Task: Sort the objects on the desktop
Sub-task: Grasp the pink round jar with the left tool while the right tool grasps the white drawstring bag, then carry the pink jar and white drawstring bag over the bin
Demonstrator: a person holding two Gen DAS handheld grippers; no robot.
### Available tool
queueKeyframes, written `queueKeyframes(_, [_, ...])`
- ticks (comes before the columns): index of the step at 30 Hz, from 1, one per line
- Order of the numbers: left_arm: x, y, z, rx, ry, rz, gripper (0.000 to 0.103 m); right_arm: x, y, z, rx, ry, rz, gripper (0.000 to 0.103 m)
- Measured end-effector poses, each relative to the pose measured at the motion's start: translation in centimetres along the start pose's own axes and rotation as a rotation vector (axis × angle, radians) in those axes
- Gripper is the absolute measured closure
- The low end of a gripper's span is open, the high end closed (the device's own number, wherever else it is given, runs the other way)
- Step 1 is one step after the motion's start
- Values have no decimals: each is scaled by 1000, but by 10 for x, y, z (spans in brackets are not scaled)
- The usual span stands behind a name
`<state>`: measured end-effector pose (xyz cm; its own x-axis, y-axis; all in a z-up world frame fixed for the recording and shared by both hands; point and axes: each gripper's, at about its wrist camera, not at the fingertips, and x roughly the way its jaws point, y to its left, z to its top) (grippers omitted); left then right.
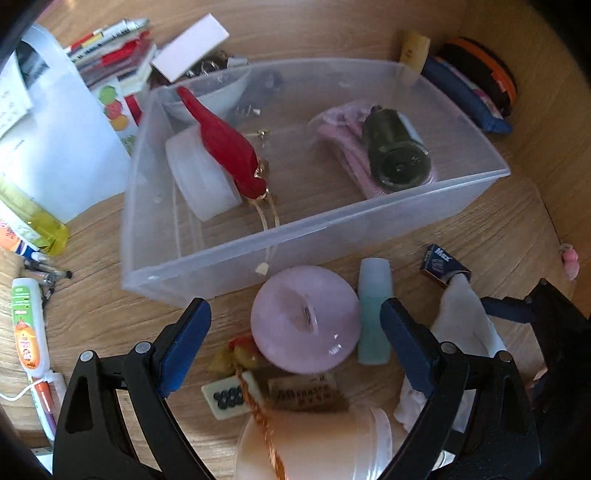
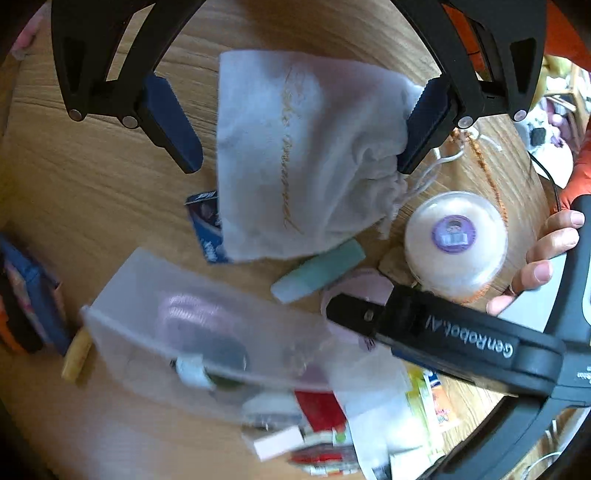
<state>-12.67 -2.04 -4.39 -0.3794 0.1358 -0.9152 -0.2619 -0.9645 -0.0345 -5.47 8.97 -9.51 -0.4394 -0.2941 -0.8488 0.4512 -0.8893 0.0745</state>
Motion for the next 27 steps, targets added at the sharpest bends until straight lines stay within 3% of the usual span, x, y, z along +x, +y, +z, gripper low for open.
queueKeyframes(2, [5,1,1,-2,14,-6,10,2,-1,1,0,-14,3,1])
queueKeyframes(7, [16,4,0,-14,53,-26,39,1,5,0,-49,-37,13,24])
queueKeyframes(9, [16,5,-3,-13,45,-27,40,-1,4,-1,-52,-45,17,33])
queueKeyframes(11, [15,5,-6,-14,32,-19,40,-5,0,-3,-37,-55,30,57])
queueKeyframes(13, [14,7,-8,-19,24,-15,40,-11,-3,-3,-31,-64,27,63])
queueKeyframes(20, [-9,13,-14,-40,-55,5,40,-23,-4,-7,-18,-96,26,69])
queueKeyframes(27, [-56,20,-21,-66,-195,31,40,-49,3,8,-24,-187,5,69])
